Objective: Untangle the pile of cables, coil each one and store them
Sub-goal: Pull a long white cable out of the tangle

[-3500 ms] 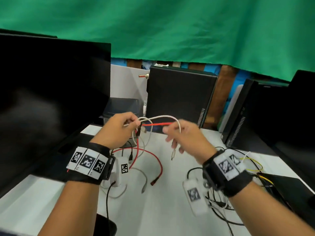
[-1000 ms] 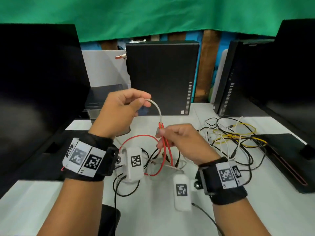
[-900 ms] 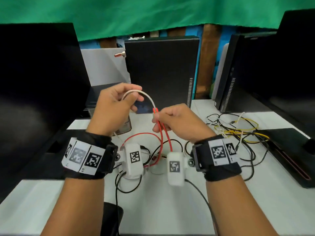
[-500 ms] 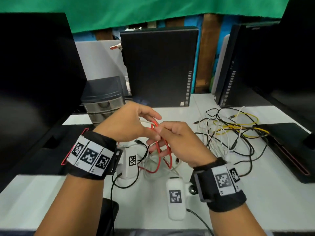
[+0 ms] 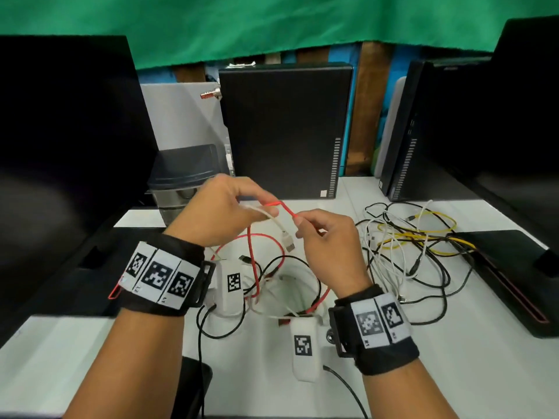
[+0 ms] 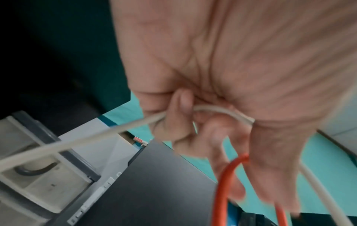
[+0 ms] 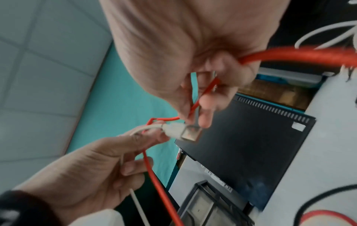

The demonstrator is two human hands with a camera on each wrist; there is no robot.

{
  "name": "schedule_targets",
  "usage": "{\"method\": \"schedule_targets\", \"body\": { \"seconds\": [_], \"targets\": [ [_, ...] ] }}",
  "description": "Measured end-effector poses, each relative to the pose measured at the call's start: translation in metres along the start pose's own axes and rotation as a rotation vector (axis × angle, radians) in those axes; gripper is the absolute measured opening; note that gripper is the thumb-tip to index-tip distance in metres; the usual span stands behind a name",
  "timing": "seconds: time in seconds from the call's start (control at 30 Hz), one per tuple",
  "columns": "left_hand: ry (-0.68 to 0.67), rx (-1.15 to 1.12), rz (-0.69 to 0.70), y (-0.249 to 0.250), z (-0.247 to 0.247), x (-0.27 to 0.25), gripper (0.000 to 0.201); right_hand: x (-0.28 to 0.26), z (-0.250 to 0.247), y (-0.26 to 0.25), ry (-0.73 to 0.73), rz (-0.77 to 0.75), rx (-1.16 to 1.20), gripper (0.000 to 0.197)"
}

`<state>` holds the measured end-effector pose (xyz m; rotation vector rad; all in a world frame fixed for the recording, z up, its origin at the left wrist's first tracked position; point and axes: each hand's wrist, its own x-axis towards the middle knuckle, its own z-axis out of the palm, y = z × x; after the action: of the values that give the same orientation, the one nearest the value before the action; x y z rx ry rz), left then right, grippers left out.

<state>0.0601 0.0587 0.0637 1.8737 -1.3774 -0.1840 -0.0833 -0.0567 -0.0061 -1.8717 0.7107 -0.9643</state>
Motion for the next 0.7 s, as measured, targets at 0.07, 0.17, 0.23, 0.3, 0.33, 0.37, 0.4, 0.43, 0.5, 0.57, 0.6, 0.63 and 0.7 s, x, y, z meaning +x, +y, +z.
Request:
{"method": "schedule_targets", "body": {
  "seconds": [0.07,0.17,0.23,0.3,0.33,0.37,0.4,0.43,0.5,0.57,0.6,0.63,0.7],
  "targets": [
    [0.271,-0.107,0.017,0.001,-0.007,-0.001,0.009,0.001,-0.004,0.008,-0.014,0.089,-0.126,0.02],
    [0.344,-0.189,-0.093,0.016,-0.025,0.01,0.036,0.0,-0.008,0.017,-0.114,0.214,-0.474,0.016],
    [0.191,-0.168,-0.145,0.037,-0.035,0.029,0.048,0.002,-0.006,0.013,-0.126,0.181,-0.476,0.025],
    [0.086,-0.185,-0.137,0.06,-0.046,0.051,0.056,0.002,0.0,-0.005,-0.077,0.054,-0.305,0.03],
    [0.057,-0.218,-0.127,0.071,-0.051,0.061,0.059,0.001,0.004,-0.016,-0.07,-0.009,-0.251,0.03],
    [0.032,-0.248,-0.115,0.08,-0.056,0.069,0.061,-0.001,0.01,-0.024,-0.088,-0.057,-0.226,0.032],
    [0.017,-0.283,-0.095,0.087,-0.062,0.077,0.063,-0.004,0.016,-0.03,-0.127,-0.073,-0.224,0.035],
    [0.014,-0.312,-0.07,0.091,-0.069,0.085,0.062,-0.007,0.023,-0.034,-0.185,-0.056,-0.241,0.039],
    [0.012,-0.409,-0.03,0.097,-0.088,0.097,0.055,-0.009,0.039,-0.026,-0.327,0.008,-0.29,0.04],
    [-0.154,-0.623,-0.026,0.084,-0.117,0.112,0.039,-0.007,0.052,-0.007,-0.395,0.032,-0.341,0.026],
    [-0.289,-0.761,0.003,0.07,-0.133,0.12,0.027,-0.005,0.055,0.002,-0.404,0.046,-0.356,0.032],
    [-0.422,-0.893,0.014,0.053,-0.149,0.128,0.019,-0.004,0.057,0.009,-0.416,0.065,-0.373,0.043],
    [-0.519,-0.881,0.027,0.021,-0.166,0.139,0.029,0.0,0.055,0.016,-0.432,0.096,-0.376,0.052]
  ]
}}
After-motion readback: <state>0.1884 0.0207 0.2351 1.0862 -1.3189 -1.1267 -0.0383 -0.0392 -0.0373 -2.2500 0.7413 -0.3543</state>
